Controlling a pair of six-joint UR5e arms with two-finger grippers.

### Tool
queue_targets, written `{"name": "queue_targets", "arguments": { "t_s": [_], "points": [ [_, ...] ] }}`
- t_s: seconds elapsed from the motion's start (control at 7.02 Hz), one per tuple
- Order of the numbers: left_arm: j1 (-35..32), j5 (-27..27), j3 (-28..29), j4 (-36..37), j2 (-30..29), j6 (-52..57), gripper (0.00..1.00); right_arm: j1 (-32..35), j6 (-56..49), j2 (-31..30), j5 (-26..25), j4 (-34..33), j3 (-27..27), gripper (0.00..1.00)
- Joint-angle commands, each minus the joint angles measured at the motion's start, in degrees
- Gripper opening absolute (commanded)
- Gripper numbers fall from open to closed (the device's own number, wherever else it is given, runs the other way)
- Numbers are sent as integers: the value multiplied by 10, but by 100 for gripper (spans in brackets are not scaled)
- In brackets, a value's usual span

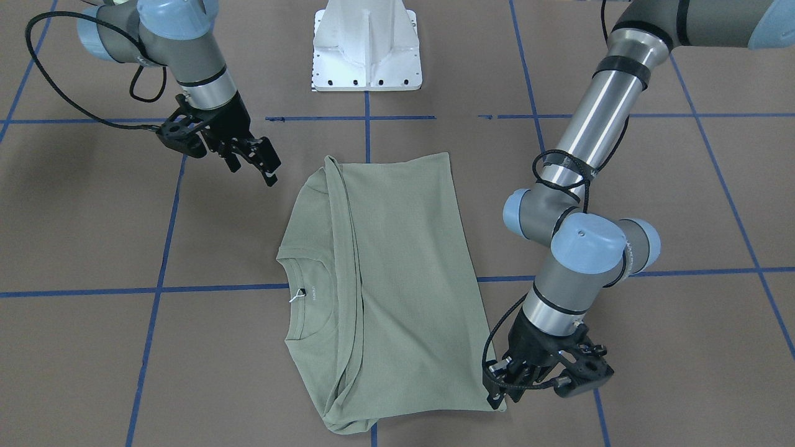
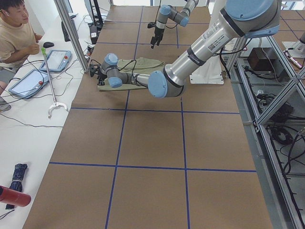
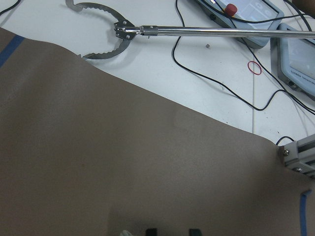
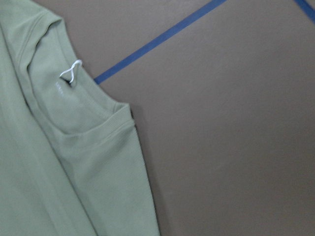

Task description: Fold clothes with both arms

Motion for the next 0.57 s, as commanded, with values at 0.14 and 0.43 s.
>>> {"name": "queue_targets", "arguments": {
  "t_s": [0.14,0.43],
  "points": [
    [-4,-43,-157,5,126,2,62,-44,-222,64,2,-3,-51,100],
    [-5,-60,-173,5,143,2,62,-57,-367,118,-7,-88,-63,100]
  ]
}}
